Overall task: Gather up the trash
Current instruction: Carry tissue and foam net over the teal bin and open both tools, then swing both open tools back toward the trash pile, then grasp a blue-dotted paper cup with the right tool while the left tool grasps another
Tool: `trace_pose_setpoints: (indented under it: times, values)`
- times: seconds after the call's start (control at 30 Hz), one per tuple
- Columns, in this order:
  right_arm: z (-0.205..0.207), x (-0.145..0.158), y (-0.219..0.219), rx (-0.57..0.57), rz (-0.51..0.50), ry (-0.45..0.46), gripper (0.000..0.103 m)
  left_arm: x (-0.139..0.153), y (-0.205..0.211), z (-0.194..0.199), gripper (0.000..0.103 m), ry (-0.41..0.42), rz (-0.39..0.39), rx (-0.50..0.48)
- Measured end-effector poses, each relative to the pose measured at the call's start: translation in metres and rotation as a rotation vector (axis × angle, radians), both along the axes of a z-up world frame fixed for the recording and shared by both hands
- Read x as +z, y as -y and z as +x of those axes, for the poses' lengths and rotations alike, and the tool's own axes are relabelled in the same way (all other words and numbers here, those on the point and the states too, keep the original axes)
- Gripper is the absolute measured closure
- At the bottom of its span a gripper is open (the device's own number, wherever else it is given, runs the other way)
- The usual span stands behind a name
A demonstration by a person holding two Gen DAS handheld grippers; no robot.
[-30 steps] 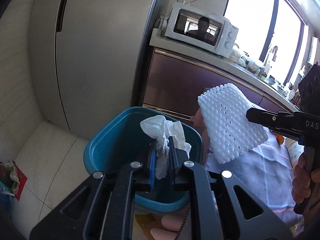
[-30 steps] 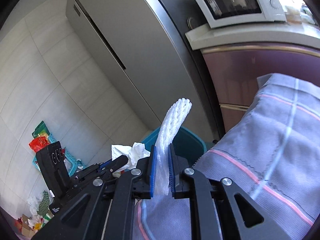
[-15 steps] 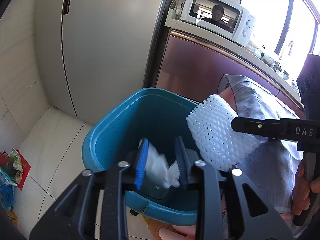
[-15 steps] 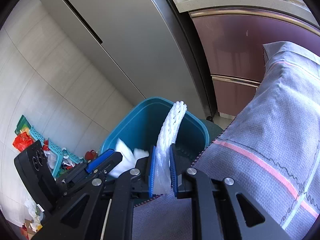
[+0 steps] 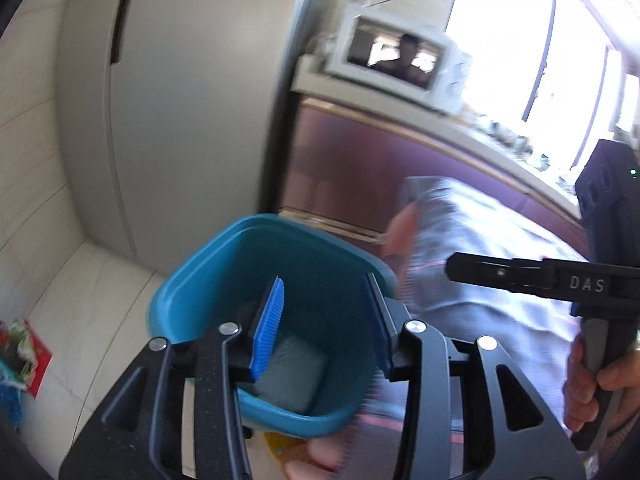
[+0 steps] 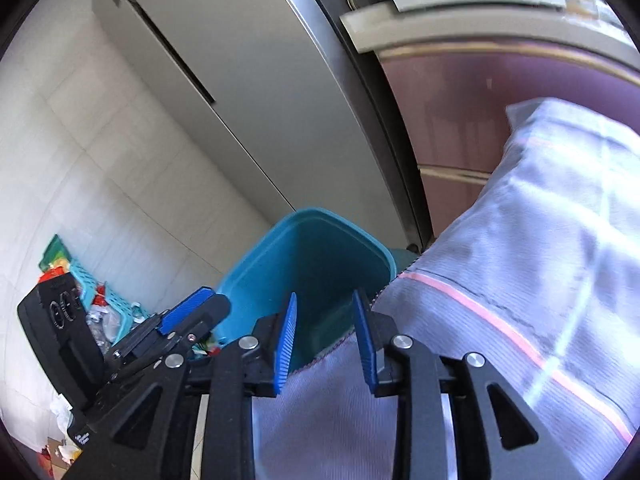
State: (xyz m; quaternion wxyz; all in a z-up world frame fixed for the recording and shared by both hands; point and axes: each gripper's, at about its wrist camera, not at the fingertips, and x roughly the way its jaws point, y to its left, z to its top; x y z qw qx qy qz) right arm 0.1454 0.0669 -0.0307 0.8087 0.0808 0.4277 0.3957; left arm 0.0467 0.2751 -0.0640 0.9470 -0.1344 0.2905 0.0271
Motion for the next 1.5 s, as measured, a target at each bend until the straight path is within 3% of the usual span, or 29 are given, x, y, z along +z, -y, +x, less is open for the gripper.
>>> trace_pose_setpoints:
  times: [0.27, 0.5, 0.77, 0.97, 1.23, 1.4, 1.5]
  values:
    - [-0.048, 0.050, 0.082, -0.060, 0.025, 0.164, 0.064, 0.035, 0.089, -0.016, 0.053, 0.092, -0.003, -0.268]
    - [-0.078, 0.054, 0.179, -0.214, 0.021, 0.200, 0.063, 0.038, 0.181, -0.015, 0.048, 0.084, -0.029, -0.513]
    - [-0.087, 0.048, 0.284, -0.428, 0.023, 0.173, 0.062, 0.036, 0.272, -0.014, 0.032, 0.056, -0.008, -0.707]
    - [-0.066, 0.033, 0.343, -0.563, 0.046, 0.121, 0.062, 0.023, 0.318, 0.009, 0.027, -0.008, 0.023, -0.750]
    - [-0.032, 0.012, 0.368, -0.552, 0.092, 0.018, 0.058, 0.009, 0.340, 0.039, 0.026, -0.111, -0.012, -0.766]
    - [-0.020, 0.003, 0.361, -0.514, 0.107, -0.023, 0.058, 0.000, 0.343, 0.049, 0.042, -0.168, -0.033, -0.763]
    - [-0.020, 0.002, 0.357, -0.496, 0.112, -0.023, 0.066, -0.002, 0.340, 0.052, 0.048, -0.177, -0.047, -0.763]
